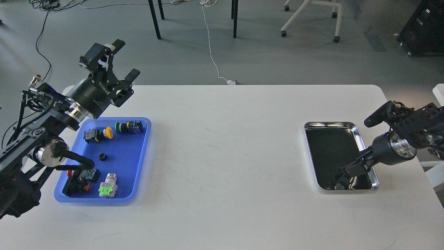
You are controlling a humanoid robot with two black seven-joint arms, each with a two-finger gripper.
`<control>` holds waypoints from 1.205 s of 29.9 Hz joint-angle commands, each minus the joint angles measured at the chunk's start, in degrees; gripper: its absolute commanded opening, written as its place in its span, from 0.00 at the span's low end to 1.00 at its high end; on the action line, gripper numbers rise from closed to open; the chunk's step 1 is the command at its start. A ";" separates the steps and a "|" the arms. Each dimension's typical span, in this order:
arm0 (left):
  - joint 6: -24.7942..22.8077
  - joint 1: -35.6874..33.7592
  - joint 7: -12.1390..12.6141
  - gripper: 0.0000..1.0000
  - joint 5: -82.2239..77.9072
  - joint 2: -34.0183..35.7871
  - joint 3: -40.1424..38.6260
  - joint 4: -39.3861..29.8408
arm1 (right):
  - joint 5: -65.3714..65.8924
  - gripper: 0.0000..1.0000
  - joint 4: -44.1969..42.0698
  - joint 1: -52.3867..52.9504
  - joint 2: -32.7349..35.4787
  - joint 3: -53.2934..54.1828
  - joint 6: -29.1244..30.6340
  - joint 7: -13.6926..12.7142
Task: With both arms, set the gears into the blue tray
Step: 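Lower the right gripper and grasp another small black gear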
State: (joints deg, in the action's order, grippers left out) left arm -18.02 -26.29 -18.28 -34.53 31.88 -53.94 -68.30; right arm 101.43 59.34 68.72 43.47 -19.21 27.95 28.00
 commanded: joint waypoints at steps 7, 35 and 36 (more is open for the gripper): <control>0.00 0.01 0.00 0.98 -0.01 -0.15 -0.11 0.00 | -0.09 0.70 -2.48 -0.25 -3.83 -0.91 -0.79 0.00; 0.00 0.01 -0.09 0.98 -0.01 0.11 -0.11 -0.17 | -0.18 0.38 -5.55 -1.74 -6.90 -2.67 -0.79 0.00; 0.00 0.01 -0.09 0.98 -0.01 0.20 -0.11 -0.17 | -0.18 0.35 -5.64 -1.74 -6.99 -2.85 -0.79 0.00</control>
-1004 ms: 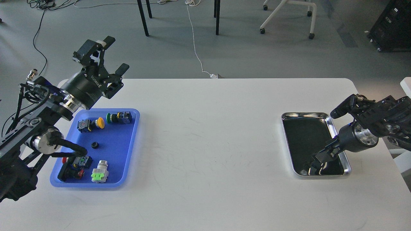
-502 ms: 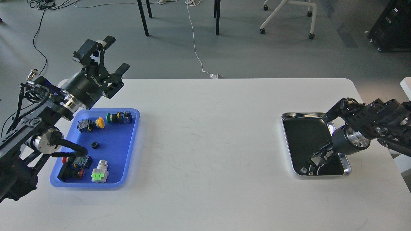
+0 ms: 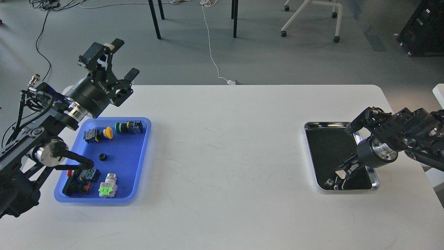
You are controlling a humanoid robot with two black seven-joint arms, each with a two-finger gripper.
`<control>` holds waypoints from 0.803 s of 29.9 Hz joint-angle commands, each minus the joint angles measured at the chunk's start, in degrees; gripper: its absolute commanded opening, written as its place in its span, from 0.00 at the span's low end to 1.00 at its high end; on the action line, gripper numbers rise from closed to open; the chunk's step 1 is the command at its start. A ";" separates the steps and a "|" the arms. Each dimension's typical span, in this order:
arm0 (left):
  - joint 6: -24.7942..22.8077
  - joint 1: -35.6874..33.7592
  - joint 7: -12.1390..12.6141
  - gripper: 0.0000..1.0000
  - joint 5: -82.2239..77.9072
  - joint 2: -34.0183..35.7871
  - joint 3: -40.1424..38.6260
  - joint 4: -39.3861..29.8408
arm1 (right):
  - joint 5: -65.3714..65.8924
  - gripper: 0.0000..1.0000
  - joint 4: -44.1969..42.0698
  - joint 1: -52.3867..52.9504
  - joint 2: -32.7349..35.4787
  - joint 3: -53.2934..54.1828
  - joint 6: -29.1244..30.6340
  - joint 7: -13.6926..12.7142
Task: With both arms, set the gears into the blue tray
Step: 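Lower the right gripper and grasp another small black gear, then carry the second black gear with the right gripper toward the table center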
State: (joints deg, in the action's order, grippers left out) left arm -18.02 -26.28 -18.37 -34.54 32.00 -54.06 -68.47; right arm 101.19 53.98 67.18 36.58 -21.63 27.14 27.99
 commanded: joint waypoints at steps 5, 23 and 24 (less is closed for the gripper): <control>0.00 0.00 0.00 0.98 0.00 0.08 0.00 0.00 | -0.03 0.23 -0.28 -0.21 -0.37 -0.43 0.02 0.01; 0.00 0.00 0.00 0.98 0.09 0.44 -0.44 -0.17 | -5.46 0.19 5.07 9.89 -0.28 -0.35 0.72 0.01; 0.00 0.00 0.00 0.98 0.18 0.44 -0.44 -0.17 | -7.57 0.19 6.04 11.38 -0.37 -0.43 0.86 0.01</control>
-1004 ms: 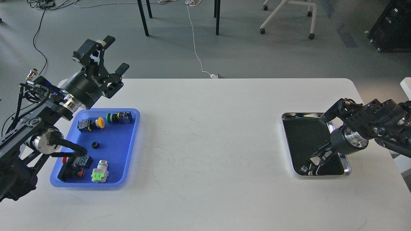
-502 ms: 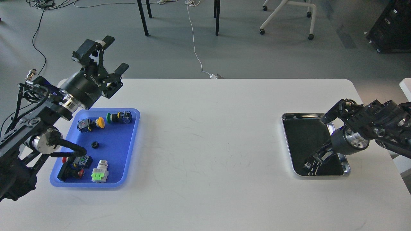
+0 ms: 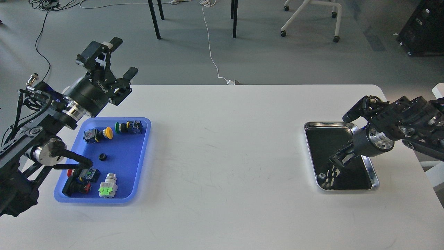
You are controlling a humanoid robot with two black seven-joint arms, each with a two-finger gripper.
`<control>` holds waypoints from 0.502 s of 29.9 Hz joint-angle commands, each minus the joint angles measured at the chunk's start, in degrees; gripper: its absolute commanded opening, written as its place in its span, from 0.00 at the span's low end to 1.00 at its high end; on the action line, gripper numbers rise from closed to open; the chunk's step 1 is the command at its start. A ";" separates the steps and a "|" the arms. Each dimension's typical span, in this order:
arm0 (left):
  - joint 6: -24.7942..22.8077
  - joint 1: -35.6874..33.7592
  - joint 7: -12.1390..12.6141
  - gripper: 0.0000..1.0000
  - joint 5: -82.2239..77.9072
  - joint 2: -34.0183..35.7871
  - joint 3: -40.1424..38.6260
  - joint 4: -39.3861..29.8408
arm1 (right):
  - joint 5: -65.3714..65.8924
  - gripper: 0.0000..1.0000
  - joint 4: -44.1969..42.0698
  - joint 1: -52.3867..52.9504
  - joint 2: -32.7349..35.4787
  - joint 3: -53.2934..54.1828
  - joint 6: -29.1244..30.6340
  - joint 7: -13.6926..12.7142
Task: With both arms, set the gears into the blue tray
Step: 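Carry the second black gear with the right gripper toward the table center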
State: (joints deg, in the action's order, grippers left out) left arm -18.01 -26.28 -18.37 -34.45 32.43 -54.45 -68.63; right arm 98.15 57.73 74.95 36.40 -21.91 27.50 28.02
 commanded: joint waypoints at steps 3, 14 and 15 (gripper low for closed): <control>-0.01 0.00 0.00 0.98 0.44 0.00 -0.04 -0.01 | -8.66 0.19 4.41 7.22 -2.98 -0.41 0.50 -0.02; -0.01 0.00 0.08 0.98 0.61 -0.09 -0.30 -0.10 | -16.22 0.19 -4.72 10.13 -25.39 -6.91 0.50 -0.02; -0.01 0.00 0.00 0.98 0.61 -0.17 -0.39 -0.10 | -17.19 0.20 -5.51 10.04 -27.06 -7.61 0.50 -0.02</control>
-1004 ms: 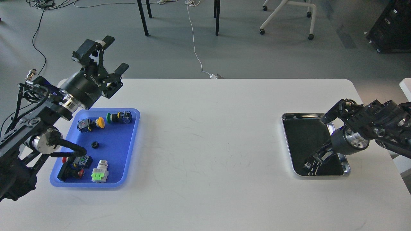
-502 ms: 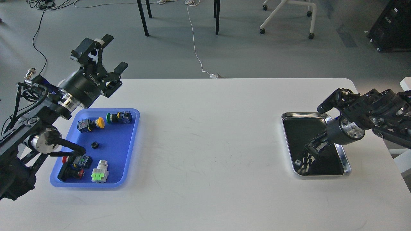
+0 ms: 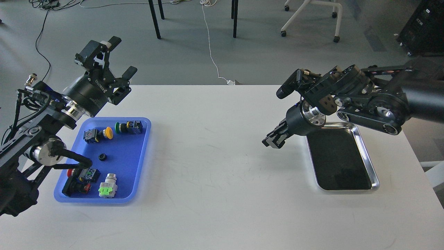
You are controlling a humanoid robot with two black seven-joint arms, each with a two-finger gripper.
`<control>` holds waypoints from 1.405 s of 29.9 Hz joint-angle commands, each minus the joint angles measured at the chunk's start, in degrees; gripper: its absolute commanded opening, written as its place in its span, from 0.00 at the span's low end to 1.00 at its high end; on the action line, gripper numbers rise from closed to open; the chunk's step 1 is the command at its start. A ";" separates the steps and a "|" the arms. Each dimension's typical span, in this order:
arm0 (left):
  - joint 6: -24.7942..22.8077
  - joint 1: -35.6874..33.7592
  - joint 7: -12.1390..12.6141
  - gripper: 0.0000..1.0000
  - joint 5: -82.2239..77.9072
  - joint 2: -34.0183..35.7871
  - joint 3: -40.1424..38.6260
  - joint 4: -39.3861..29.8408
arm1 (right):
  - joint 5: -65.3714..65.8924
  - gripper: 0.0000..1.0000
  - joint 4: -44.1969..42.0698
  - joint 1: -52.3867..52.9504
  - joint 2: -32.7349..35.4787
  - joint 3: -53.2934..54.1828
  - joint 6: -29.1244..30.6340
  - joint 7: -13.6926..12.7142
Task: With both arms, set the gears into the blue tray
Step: 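Carry the second black gear with the right gripper toward the table center, then release the second gear on the table and retract the right arm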
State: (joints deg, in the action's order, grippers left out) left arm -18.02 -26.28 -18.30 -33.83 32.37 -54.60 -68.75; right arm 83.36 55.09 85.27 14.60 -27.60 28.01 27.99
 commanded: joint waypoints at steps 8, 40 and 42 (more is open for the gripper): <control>0.09 0.00 -0.07 0.98 -0.01 -0.11 -0.25 0.02 | -6.89 0.21 -7.89 -2.56 -14.60 -5.17 -0.06 0.01; 0.09 0.44 -0.42 0.98 -0.01 0.15 -0.25 -0.07 | -16.29 0.69 -10.00 -6.26 -14.60 -7.82 -7.44 0.01; 0.09 0.44 -0.68 0.98 -0.19 0.50 0.01 -0.07 | -18.31 0.81 -9.83 -5.82 -14.60 -6.94 -7.44 0.01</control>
State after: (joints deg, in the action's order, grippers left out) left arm -17.97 -25.84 -18.66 -33.84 32.51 -54.85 -68.82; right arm 67.51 45.01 78.85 0.00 -35.58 20.48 28.01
